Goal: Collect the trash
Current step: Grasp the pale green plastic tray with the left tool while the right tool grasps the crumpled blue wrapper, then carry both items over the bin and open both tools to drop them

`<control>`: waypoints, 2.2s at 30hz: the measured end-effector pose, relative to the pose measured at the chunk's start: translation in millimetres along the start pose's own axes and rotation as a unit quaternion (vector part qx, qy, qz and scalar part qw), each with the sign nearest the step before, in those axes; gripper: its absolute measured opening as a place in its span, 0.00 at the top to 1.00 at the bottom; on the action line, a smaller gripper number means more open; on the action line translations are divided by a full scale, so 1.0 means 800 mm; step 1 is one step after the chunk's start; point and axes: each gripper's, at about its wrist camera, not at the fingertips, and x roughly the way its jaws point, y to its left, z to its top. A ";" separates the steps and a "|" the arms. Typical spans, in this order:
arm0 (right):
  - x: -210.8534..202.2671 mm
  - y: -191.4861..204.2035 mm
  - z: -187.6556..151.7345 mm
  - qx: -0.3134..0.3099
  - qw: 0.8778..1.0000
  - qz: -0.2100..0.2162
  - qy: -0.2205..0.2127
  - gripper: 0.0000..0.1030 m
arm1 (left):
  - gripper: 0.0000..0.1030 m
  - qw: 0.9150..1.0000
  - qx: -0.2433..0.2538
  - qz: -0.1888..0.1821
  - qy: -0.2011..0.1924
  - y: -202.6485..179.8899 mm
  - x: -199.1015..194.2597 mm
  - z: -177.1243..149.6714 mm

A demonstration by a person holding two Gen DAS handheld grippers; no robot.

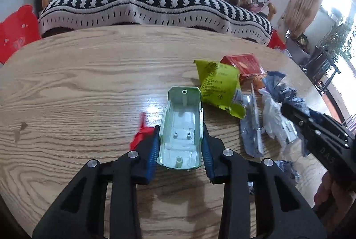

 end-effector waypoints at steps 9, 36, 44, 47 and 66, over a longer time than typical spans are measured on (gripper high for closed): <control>-0.015 -0.012 -0.002 0.012 1.000 -0.003 -0.003 0.73 | 0.67 1.000 0.017 0.014 -0.004 -0.017 -0.018 -0.003; -0.365 -0.264 -0.287 0.195 0.977 -0.085 -0.029 0.74 | 0.67 0.958 0.211 -0.184 0.061 -0.381 -0.146 -0.232; -0.300 -0.344 -0.491 0.338 0.933 -0.053 0.110 0.74 | 0.67 0.916 0.319 -0.161 0.183 -0.477 -0.033 -0.385; -0.279 -0.350 -0.537 0.355 0.922 -0.053 0.141 0.74 | 0.67 0.908 0.298 -0.162 0.246 -0.477 0.008 -0.395; -0.267 -0.353 -0.538 0.353 0.921 -0.080 0.146 0.74 | 0.67 0.907 0.299 -0.147 0.257 -0.479 0.031 -0.400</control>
